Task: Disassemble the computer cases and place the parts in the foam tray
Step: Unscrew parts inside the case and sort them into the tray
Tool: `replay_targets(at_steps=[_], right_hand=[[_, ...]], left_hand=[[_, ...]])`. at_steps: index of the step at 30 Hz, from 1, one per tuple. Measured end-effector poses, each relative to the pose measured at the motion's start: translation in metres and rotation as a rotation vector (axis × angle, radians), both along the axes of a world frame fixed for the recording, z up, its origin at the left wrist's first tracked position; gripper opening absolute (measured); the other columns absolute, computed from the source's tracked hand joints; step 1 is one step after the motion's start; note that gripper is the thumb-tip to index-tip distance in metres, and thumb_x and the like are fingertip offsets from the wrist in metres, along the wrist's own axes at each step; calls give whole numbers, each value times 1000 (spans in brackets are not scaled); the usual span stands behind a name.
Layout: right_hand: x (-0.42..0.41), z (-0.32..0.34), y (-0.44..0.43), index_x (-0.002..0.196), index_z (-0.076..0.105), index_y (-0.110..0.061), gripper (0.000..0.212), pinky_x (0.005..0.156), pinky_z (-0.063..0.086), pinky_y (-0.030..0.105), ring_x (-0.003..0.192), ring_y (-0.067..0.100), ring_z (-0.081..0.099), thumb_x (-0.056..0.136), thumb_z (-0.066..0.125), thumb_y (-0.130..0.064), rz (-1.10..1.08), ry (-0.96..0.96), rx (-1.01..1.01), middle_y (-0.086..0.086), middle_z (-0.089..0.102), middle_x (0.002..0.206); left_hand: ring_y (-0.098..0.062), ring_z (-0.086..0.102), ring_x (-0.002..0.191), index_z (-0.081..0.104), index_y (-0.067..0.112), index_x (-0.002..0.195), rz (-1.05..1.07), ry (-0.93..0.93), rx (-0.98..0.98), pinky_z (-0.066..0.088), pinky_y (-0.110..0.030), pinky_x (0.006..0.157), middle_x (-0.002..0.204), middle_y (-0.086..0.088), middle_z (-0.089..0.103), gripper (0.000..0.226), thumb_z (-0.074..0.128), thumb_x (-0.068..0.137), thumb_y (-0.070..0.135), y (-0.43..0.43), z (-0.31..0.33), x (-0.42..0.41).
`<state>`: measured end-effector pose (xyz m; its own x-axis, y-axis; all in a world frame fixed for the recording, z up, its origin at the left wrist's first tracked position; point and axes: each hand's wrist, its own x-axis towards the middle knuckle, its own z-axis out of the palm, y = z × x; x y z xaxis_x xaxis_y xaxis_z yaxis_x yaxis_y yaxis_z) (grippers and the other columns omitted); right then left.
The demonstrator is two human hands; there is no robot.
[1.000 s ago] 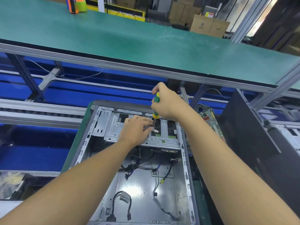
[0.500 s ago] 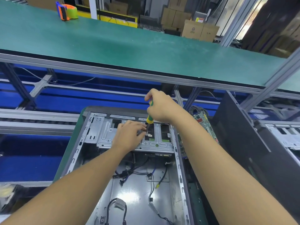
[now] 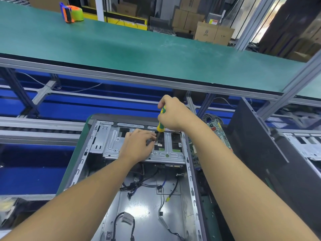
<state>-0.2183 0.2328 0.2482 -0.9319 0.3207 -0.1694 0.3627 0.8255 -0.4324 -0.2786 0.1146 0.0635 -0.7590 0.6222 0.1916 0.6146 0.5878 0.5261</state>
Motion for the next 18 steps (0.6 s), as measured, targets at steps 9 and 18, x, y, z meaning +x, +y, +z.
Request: replay_targets(at_steps=[9, 18], right_hand=[[2, -10, -2, 125, 45, -14, 41, 70, 38, 40, 86, 34, 52, 106, 31, -48, -77, 31, 385, 14, 54, 119], [1, -5, 1, 121, 45, -24, 31, 75, 39, 40, 105, 33, 50, 97, 49, -44, 36, -38, 207, 5, 45, 118]], left_hand=[[-5, 44, 119, 72, 37, 107, -13, -34, -5, 27, -34, 97, 126, 29, 60, 32, 49, 88, 26, 0, 1, 0], [-3, 44, 116, 73, 37, 104, -1, -44, -7, 26, -31, 96, 124, 30, 61, 29, 54, 86, 25, 2, 2, 0]])
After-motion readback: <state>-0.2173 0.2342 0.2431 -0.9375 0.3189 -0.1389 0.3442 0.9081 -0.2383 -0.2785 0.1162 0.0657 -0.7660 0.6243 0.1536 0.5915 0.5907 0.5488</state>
